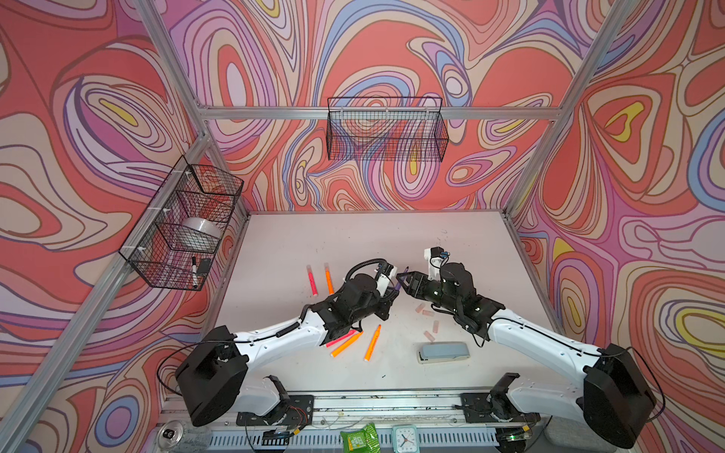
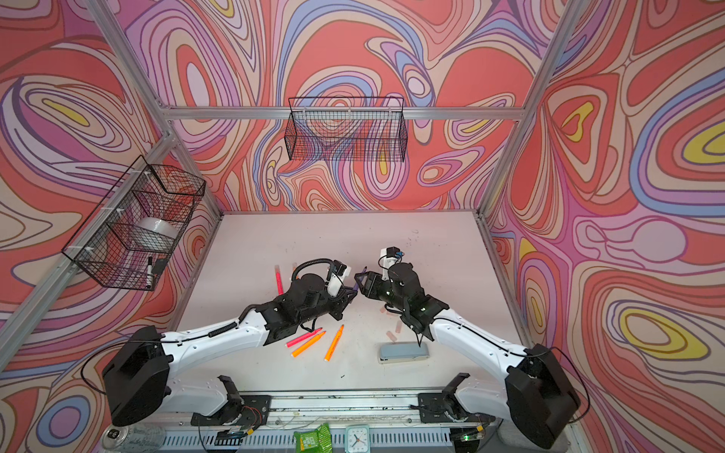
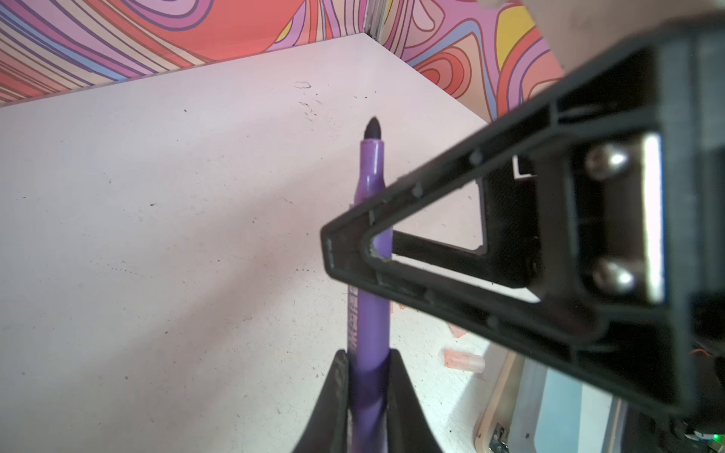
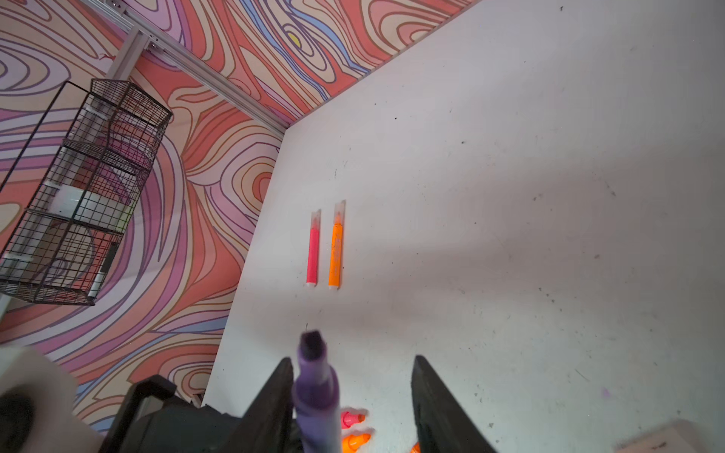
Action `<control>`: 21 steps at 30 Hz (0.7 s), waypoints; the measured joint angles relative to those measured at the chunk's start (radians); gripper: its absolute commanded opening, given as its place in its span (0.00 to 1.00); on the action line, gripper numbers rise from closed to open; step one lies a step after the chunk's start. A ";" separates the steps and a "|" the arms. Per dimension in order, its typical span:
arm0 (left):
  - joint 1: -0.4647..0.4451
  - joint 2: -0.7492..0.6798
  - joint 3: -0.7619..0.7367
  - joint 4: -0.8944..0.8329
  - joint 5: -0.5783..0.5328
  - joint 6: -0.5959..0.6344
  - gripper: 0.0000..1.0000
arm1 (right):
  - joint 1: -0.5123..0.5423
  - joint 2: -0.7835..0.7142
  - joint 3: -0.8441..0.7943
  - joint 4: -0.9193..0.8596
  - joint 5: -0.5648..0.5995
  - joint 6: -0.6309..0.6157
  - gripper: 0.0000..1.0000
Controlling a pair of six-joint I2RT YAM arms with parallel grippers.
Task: Insert the pens into the pen caps
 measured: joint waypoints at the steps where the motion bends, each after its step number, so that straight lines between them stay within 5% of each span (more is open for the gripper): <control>1: 0.000 0.005 0.001 0.000 0.004 0.000 0.00 | 0.000 0.000 0.003 0.000 -0.002 0.000 0.45; 7: 0.000 0.024 0.002 0.000 0.026 0.000 0.00 | 0.000 0.007 0.011 0.000 -0.012 -0.003 0.37; 21: 0.000 0.025 0.008 0.000 0.016 -0.001 0.00 | 0.003 0.039 0.016 0.000 -0.032 0.003 0.36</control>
